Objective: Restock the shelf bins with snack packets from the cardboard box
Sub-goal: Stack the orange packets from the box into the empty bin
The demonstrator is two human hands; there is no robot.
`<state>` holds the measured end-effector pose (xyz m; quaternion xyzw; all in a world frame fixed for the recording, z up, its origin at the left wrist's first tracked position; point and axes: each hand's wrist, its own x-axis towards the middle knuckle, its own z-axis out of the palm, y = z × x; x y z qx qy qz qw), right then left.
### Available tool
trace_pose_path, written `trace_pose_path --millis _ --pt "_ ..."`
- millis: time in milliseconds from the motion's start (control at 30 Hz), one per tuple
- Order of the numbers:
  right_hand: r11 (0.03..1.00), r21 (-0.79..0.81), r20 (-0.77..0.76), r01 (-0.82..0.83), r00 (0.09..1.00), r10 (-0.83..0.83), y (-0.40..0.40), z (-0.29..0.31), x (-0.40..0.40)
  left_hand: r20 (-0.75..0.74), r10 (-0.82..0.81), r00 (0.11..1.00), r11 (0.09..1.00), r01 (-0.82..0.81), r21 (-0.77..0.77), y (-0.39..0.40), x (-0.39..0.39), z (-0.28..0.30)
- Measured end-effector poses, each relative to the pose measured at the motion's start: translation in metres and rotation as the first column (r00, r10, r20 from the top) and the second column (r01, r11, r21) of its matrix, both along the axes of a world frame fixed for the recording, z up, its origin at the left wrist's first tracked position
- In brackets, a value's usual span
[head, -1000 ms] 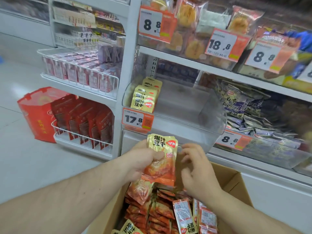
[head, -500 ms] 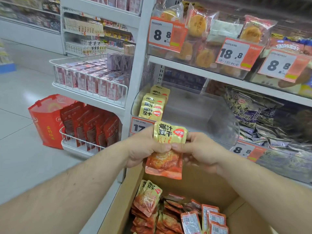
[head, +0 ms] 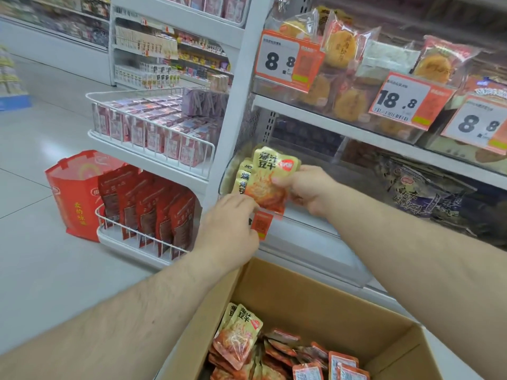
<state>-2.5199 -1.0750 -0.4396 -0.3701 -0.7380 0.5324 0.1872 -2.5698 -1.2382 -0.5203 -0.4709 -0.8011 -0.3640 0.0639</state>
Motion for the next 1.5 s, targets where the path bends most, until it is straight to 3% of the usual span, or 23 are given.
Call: trace_pose_path --millis 167,267,367,467,600,667,733,833,1067,1200,1267,1333,1400,1433,1467,1500 --pt "0.972 -0.054 0.253 -0.227 0.939 0.233 -0.001 -0.022 -0.021 0.036 0.010 0.999 0.997 -0.013 0.077 0.003 0.000 -0.006" --pt "0.972 -0.005 0.365 -0.233 0.905 0.219 -0.002 -0.030 -0.026 0.045 0.011 0.999 0.996 -0.015 0.092 0.004 0.004 -0.008" --pt "0.949 0.187 0.390 -0.255 0.906 0.166 -0.004 -0.028 -0.029 0.039 0.018 0.999 0.995 -0.022 0.101 0.005 0.007 -0.009" --pt "0.811 0.496 0.451 -0.311 0.890 0.066 -0.001 -0.031 -0.031 0.035 0.017 0.999 0.994 -0.021 0.109 0.006 0.007 -0.010" --pt "0.784 0.585 0.415 -0.206 0.907 -0.070 0.001 -0.042 -0.034 0.030 0.017 0.999 0.993 -0.020 0.113 0.006 0.008 -0.010" --pt "0.830 0.522 0.463 -0.195 0.882 -0.084 0.001 -0.041 -0.035 0.036 0.021 0.999 0.994 -0.024 0.106 0.006 0.008 -0.010" --pt "0.916 0.321 0.512 -0.241 0.858 0.046 0.007 -0.045 -0.036 0.031 0.024 0.999 0.994 -0.027 0.108 0.007 0.008 -0.011" --pt "0.941 0.105 0.491 -0.323 0.840 0.233 0.012 -0.053 -0.041 0.036 0.030 0.999 0.993 -0.034 0.113 0.008 0.009 -0.011" --pt "0.912 -0.038 0.477 -0.408 0.795 0.375 0.010 -0.052 -0.041 0.036 0.056 0.998 0.994 -0.059 0.095 0.014 0.011 -0.014" --pt "0.919 -0.039 0.506 -0.392 0.785 0.356 0.004 -0.043 -0.035 0.038 0.058 0.998 0.993 -0.061 0.097 0.014 0.013 -0.013" --pt "0.920 0.023 0.527 -0.391 0.786 0.321 -0.003 -0.030 -0.025 0.041 0.055 0.998 0.994 -0.059 0.089 0.014 0.013 -0.012" --pt "0.920 0.126 0.531 -0.372 0.808 0.255 -0.013 -0.016 -0.009 -0.057 0.056 0.997 0.993 -0.050 0.106 0.014 0.015 -0.008" --pt "0.860 0.416 0.485 -0.295 0.872 0.065 -0.019 -0.013 0.012 -0.189 0.040 0.981 0.987 -0.009 0.161 0.017 0.020 -0.006" --pt "0.730 0.651 0.371 -0.207 0.926 -0.068 -0.019 -0.018 0.024 -0.207 0.014 0.978 0.984 0.023 0.175 0.018 0.026 -0.007" --pt "0.541 0.838 0.166 -0.076 0.979 -0.119 -0.020 -0.027 0.040 -0.150 -0.047 0.988 0.989 0.068 0.133 0.019 0.032 -0.010" --pt "0.387 0.920 -0.035 0.059 0.997 -0.068 -0.023 -0.040 0.058 -0.017 -0.115 0.993 0.992 0.116 0.047 0.020 0.040 -0.014"
